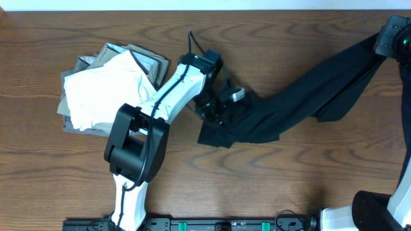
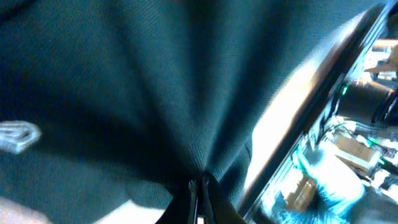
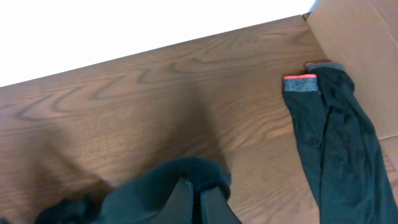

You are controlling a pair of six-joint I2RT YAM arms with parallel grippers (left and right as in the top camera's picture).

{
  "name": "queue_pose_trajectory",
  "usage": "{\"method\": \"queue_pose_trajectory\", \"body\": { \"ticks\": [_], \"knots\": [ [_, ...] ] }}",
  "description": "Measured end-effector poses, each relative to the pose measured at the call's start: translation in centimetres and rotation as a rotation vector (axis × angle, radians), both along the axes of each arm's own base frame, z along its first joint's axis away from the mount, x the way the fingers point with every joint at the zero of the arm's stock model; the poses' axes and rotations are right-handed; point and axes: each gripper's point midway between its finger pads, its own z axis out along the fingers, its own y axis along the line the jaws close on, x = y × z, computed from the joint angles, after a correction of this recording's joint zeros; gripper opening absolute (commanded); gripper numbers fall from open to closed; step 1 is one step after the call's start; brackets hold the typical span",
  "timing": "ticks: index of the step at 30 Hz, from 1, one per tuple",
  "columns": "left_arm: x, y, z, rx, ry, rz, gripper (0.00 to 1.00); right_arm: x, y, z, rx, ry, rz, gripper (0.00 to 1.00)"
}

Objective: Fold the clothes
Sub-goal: 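Grasp the shirt's left end with the left gripper near the table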

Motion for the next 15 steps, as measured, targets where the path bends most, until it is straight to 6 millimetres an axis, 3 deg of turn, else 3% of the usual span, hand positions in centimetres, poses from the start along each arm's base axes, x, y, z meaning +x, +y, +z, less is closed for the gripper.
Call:
{"method": "queue_pose_trajectory", "body": {
  "ticks": [6, 11, 15],
  "knots": [
    [-1.4, 1.3, -0.2, 0.088, 0.042, -0.020, 0.06, -0.1, -0.2, 0.0, -0.010, 0.003, -0.011, 0.01],
    [-1.6, 1.6, -0.7, 0.149, 0.031, -0.021, 0.27, -0.1, -0.3, 0.0, -0.012, 0.004, -0.013, 0.01],
    [-0.2, 3.3, -1.7, 0.268, -0.014, 0.038, 0.30, -0.2, -0.6, 0.0, -0.023, 0.005, -0.024, 0.01]
  ]
}}
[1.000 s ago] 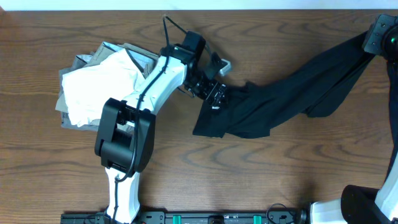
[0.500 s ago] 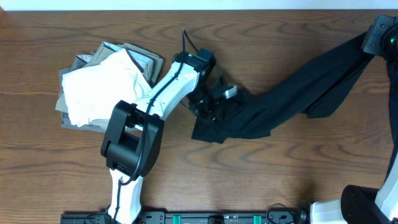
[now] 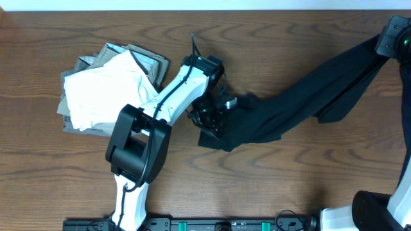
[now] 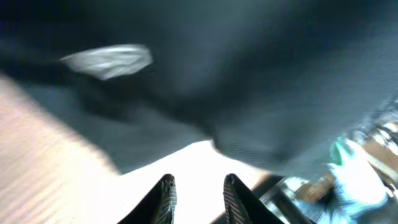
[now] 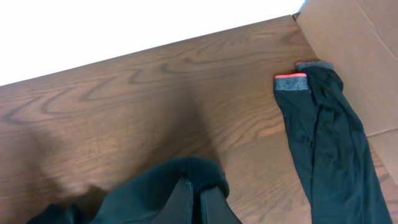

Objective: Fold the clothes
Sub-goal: 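Grasp the shirt's left end with the left gripper near the table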

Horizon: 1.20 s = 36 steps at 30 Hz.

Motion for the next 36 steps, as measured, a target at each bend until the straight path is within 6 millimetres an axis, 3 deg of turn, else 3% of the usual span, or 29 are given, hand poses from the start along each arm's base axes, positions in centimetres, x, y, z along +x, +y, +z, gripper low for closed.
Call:
{"method": "queue_pose_trajectory", "body": {
  "ticks": [3, 6, 11, 14, 20, 26, 28, 30, 32, 36],
  "knots": [
    [2.3, 1.1, -0.6, 0.035, -0.060, 0.081, 0.40, 0.0, -0.1, 0.0, -0.004, 0.001, -0.005, 0.01],
    [5.9, 1.6, -0.9, -0.011, -0.143, 0.188, 0.54, 0.0, -0.1, 0.0, -0.006, 0.001, -0.006, 0.01],
    [10.6, 0.4, -0.3, -0.142, -0.256, 0.304, 0.65, -0.1, -0.2, 0.0, -0.007, 0.002, -0.008, 0.01],
    [11.2, -0.9, 0.1, -0.181, -0.271, 0.331, 0.65, -0.1, -0.2, 0.0, -0.007, 0.002, -0.008, 0.01],
    [10.1, -2.5, -0.2, -0.186, -0.231, 0.329, 0.64, -0.1, -0.2, 0.0, -0.007, 0.002, -0.008, 0.01],
    [8.0, -2.4, -3.1, -0.134, -0.089, 0.349, 0.54, -0.1, -0.2, 0.0, -0.007, 0.002, -0.008, 0.01],
    [7.8, -2.4, -3.4, -0.131, -0.069, 0.355, 0.43, -0.1, -0.2, 0.0, -0.007, 0.002, -0.008, 0.01],
    [7.7, -2.5, -3.3, -0.135, -0.062, 0.360, 0.24, -0.1, -0.2, 0.0, -0.007, 0.002, -0.008, 0.01],
    [7.6, -2.6, -3.3, -0.138, -0.060, 0.358, 0.12, -0.1, -0.2, 0.0, -0.007, 0.003, -0.008, 0.01],
    [7.6, -2.6, -3.2, -0.140, -0.054, 0.359, 0.06, -0.1, -0.2, 0.0, -0.007, 0.004, -0.008, 0.01]
  ]
}}
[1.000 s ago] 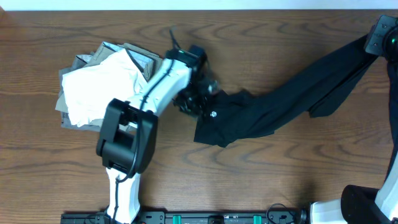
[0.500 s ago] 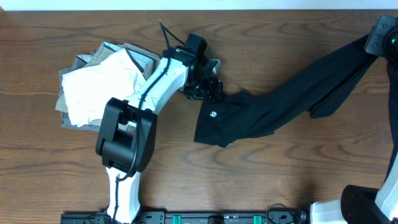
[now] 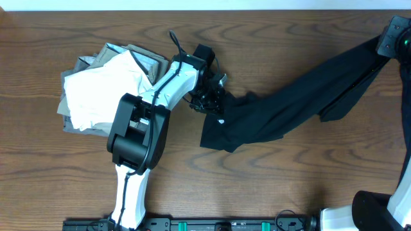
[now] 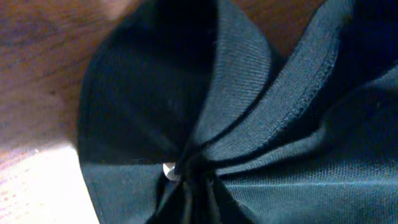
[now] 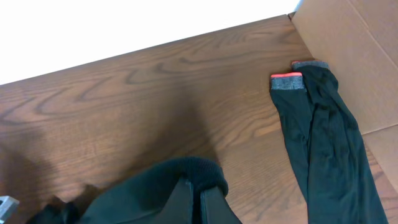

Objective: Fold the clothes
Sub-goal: 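Grasp the shirt's left end with the left gripper near the table, then lift the shirt with both grippers and swing it over the table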

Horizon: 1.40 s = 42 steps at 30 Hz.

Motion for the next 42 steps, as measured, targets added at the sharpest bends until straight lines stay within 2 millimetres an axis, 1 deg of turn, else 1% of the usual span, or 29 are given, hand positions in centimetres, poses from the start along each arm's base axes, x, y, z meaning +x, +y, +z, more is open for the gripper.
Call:
{"method": "queue_pose_trajectory", "body": {
  "ticks": [2, 5, 7, 9, 11, 14, 15, 17, 18, 20, 23, 26, 28, 31, 34, 36, 38, 40, 42],
  "knots": [
    [-0.2, 0.1, 0.1, 0.003, 0.009, -0.001, 0.06, 0.0, 0.0, 0.0, 0.000, 0.000, 0.000, 0.01],
    [-0.2, 0.2, 1.0, 0.007, 0.018, 0.003, 0.06, 0.0, 0.0, 0.0, 0.000, 0.000, 0.000, 0.01],
    [0.1, 0.5, 2.2, 0.004, 0.011, 0.012, 0.06, 0.0, 0.0, 0.0, 0.000, 0.000, 0.000, 0.01],
    [0.5, 1.1, 4.1, -0.004, -0.009, 0.027, 0.06, 0.0, 0.0, 0.0, 0.000, 0.000, 0.000, 0.01],
    [1.0, 2.0, 6.6, -0.017, -0.057, 0.047, 0.06, 0.0, 0.0, 0.0, 0.000, 0.000, 0.000, 0.01],
    [2.1, 3.6, 12.0, -0.046, -0.197, 0.082, 0.06, 0.0, 0.0, 0.0, 0.000, 0.000, 0.000, 0.01],
    [2.3, 4.3, 14.1, -0.052, -0.257, 0.094, 0.06, 0.0, 0.0, 0.0, 0.000, 0.000, 0.000, 0.01],
    [2.4, 5.8, 18.4, -0.054, -0.392, 0.112, 0.06, 0.0, 0.0, 0.0, 0.000, 0.000, 0.000, 0.01],
    [2.2, 6.5, 20.0, -0.046, -0.445, 0.121, 0.06, 0.0, 0.0, 0.0, -0.001, 0.000, -0.001, 0.01],
    [1.5, 7.9, 23.7, -0.026, -0.566, 0.141, 0.06, 0.0, 0.0, 0.0, 0.000, 0.000, -0.001, 0.01],
    [0.2, 9.5, 27.8, 0.000, -0.714, 0.156, 0.06, 0.0, 0.0, 0.0, 0.001, 0.000, -0.001, 0.01],
    [-1.2, 11.2, 31.5, 0.029, -0.859, 0.175, 0.06, -0.1, 0.0, -0.1, 0.007, 0.002, -0.005, 0.01],
    [-2.2, 12.1, 33.6, 0.042, -0.938, 0.191, 0.06, -0.2, 0.1, -0.1, 0.013, 0.001, -0.004, 0.01],
    [-3.9, 13.3, 37.2, 0.042, -1.054, 0.206, 0.06, -0.8, 0.4, 0.6, 0.020, -0.017, 0.006, 0.01],
    [-6.0, 14.3, 41.9, 0.019, -1.201, 0.223, 0.06, -2.3, 0.8, 2.2, 0.025, -0.067, 0.011, 0.01],
    [-7.4, 14.8, 45.0, 0.002, -1.290, 0.229, 0.06, -4.1, 1.1, 3.7, 0.029, -0.113, 0.011, 0.01],
    [-9.3, 15.5, 48.3, -0.016, -1.388, 0.231, 0.06, -6.7, 1.6, 5.5, 0.034, -0.176, 0.015, 0.01],
    [-11.3, 16.2, 50.4, -0.017, -1.448, 0.225, 0.06, -9.6, 2.3, 7.5, 0.037, -0.247, 0.025, 0.01],
    [-13.1, 16.8, 52.1, -0.016, -1.502, 0.215, 0.06, -12.1, 2.7, 8.8, 0.037, -0.303, 0.031, 0.01]
  ]
}}
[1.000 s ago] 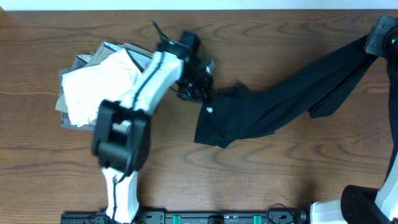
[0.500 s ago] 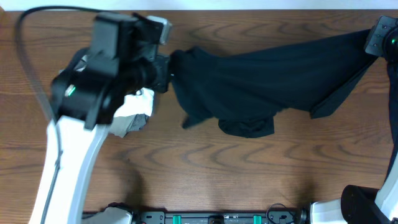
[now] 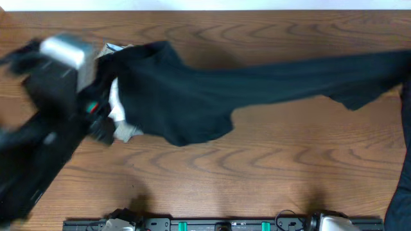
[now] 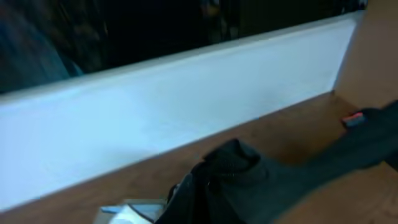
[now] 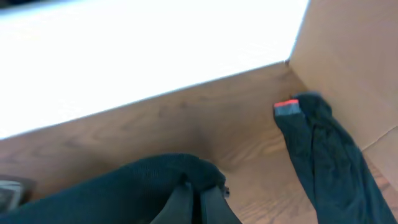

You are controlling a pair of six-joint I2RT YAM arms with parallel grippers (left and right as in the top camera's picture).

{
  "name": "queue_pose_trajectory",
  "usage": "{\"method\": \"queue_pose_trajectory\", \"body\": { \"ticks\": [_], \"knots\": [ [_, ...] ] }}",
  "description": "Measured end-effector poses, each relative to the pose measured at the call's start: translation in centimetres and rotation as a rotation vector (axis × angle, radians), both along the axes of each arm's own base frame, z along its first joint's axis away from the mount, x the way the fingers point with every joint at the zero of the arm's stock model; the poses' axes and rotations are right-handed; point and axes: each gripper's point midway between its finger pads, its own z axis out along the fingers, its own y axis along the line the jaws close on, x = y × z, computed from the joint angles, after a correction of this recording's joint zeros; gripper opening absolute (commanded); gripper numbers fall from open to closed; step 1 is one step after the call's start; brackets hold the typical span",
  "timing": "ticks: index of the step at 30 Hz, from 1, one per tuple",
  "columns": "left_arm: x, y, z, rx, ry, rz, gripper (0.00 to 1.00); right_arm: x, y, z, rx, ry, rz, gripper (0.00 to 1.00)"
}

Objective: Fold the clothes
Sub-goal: 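Lift the shirt with both grippers and swing it over the table, then lay the black shirt flat on the table and release both grippers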

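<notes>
A long black garment (image 3: 257, 80) hangs stretched across the table from far left to the right edge. My left gripper (image 4: 194, 190) is shut on one bunched end (image 4: 233, 165) of it, raised at the left; the left arm (image 3: 51, 90) shows overhead only as a blur. My right gripper (image 5: 196, 188) is shut on the other end (image 5: 149, 177); overhead it lies past the right edge. The pile of folded clothes (image 3: 117, 106) sits at the left, mostly covered by the garment.
A second black garment with a red and grey band (image 5: 320, 146) lies at the table's far right, beside a cardboard box (image 5: 354, 56). The wooden table (image 3: 257, 173) runs under everything, with a white wall behind it (image 4: 155, 106).
My left gripper, then shut on the bunched garment on the table near the middle, is now raised at the far left. The garment is pulled taut between both grippers, over the pile.
My left gripper was first shut on the garment's lower end at mid-table, then open over it, then shut on a bunched part nearer the pile. The right gripper stayed shut on the other end at the far right throughout. Now the garment spans the table.
</notes>
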Motion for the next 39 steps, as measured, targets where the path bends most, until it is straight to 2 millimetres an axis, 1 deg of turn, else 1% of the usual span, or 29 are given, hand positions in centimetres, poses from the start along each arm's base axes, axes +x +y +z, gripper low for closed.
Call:
{"method": "queue_pose_trajectory", "body": {
  "ticks": [1, 4, 6, 8, 10, 12, 13, 14, 15, 17, 18, 19, 20, 21, 22, 23, 24, 25, 28, 29, 31, 32, 33, 34, 35, 36, 37, 38, 39],
  "knots": [
    [-0.9, 0.3, 0.8, 0.005, -0.026, -0.002, 0.06, -1.5, 0.3, 0.7, 0.000, -0.032, 0.002, 0.01],
    [-2.6, 0.9, 2.0, 0.018, -0.077, 0.001, 0.06, -4.7, 0.7, 1.9, -0.001, -0.092, 0.002, 0.01],
    [-3.0, 1.2, 2.5, 0.024, -0.098, 0.010, 0.06, -5.9, 0.8, 2.0, 0.003, -0.104, -0.001, 0.01],
    [-2.7, 1.4, 2.4, 0.034, -0.097, 0.021, 0.06, -6.3, 0.9, 1.7, 0.008, -0.096, -0.005, 0.01],
    [-1.7, 1.2, 1.9, 0.046, -0.074, 0.025, 0.06, -6.1, 0.7, 1.2, 0.014, -0.071, -0.013, 0.01],
    [0.1, 0.7, 1.1, 0.063, -0.037, 0.028, 0.06, -5.2, 0.4, 0.7, 0.017, -0.044, -0.025, 0.01],
    [1.3, 0.4, 0.5, 0.074, -0.009, 0.030, 0.06, -4.6, 0.3, 0.5, 0.019, -0.028, -0.029, 0.01],
    [2.9, 0.0, -0.3, 0.087, 0.023, 0.034, 0.06, -3.4, 0.1, 0.1, 0.022, -0.007, -0.033, 0.01],
    [4.1, -0.3, -0.9, 0.097, 0.049, 0.037, 0.06, -2.8, 0.0, -0.1, 0.023, 0.003, -0.035, 0.01],
    [7.9, -1.3, -3.3, 0.132, 0.130, 0.039, 0.06, -0.4, -0.4, -0.9, 0.027, 0.039, -0.040, 0.01],
    [10.6, -2.1, -5.1, 0.156, 0.181, 0.037, 0.06, 1.9, -0.7, -1.8, 0.030, 0.077, -0.044, 0.01],
    [12.0, -2.5, -6.1, 0.169, 0.207, 0.036, 0.06, 2.6, -0.9, -2.1, 0.030, 0.090, -0.046, 0.01],
    [13.9, -3.0, -7.6, 0.184, 0.242, 0.034, 0.06, 4.7, -1.1, -3.2, 0.033, 0.127, -0.047, 0.01],
    [16.5, -3.8, -9.6, 0.202, 0.285, 0.033, 0.06, 6.7, -1.4, -4.3, 0.035, 0.159, -0.050, 0.01],
    [18.5, -4.4, -11.4, 0.217, 0.321, 0.031, 0.06, 8.3, -1.6, -5.2, 0.037, 0.182, -0.050, 0.01],
    [20.4, -4.9, -13.2, 0.229, 0.350, 0.029, 0.07, 10.2, -1.9, -6.6, 0.040, 0.218, -0.051, 0.01],
    [22.5, -5.5, -15.4, 0.251, 0.384, 0.026, 0.07, 12.6, -2.2, -8.3, 0.044, 0.258, -0.052, 0.01],
    [24.1, -5.9, -17.0, 0.263, 0.401, 0.024, 0.07, 14.6, -2.5, -10.0, 0.047, 0.293, -0.052, 0.01],
    [29.4, -7.6, -22.9, 0.296, 0.448, 0.012, 0.08, 20.3, -3.2, -16.0, 0.058, 0.397, -0.054, 0.04],
    [30.7, -8.0, -24.5, 0.303, 0.457, 0.010, 0.10, 22.0, -3.4, -18.0, 0.060, 0.423, -0.054, 0.06],
    [33.6, -8.8, -28.8, 0.319, 0.484, 0.003, 0.17, 25.7, -3.9, -22.4, 0.064, 0.460, -0.056, 0.12],
    [34.5, -9.1, -30.3, 0.322, 0.492, 0.002, 0.24, 27.1, -4.1, -24.1, 0.068, 0.466, -0.058, 0.17],
    [35.6, -9.5, -32.4, 0.323, 0.502, 0.003, 0.31, 28.7, -4.4, -26.0, 0.065, 0.468, -0.058, 0.33],
    [36.4, -9.7, -34.0, 0.323, 0.513, 0.004, 0.47, 29.9, -4.7, -27.9, 0.067, 0.475, -0.058, 0.47],
    [37.0, -9.9, -35.6, 0.325, 0.526, 0.006, 0.61, 30.7, -4.9, -29.3, 0.070, 0.485, -0.059, 0.53],
    [37.4, -9.9, -37.0, 0.322, 0.547, 0.014, 0.70, 31.2, -5.1, -30.7, 0.072, 0.497, -0.057, 0.57],
    [37.6, -9.8, -38.1, 0.325, 0.564, 0.021, 0.75, 31.5, -5.3, -32.1, 0.073, 0.520, -0.046, 0.62],
    [37.5, -9.7, -38.8, 0.329, 0.580, 0.027, 0.80, 31.5, -5.7, -33.2, 0.074, 0.541, -0.037, 0.68],
    [37.4, -9.4, -39.2, 0.334, 0.594, 0.039, 0.82, 31.3, -6.0, -33.7, 0.077, 0.556, -0.036, 0.71]
  ]
}}
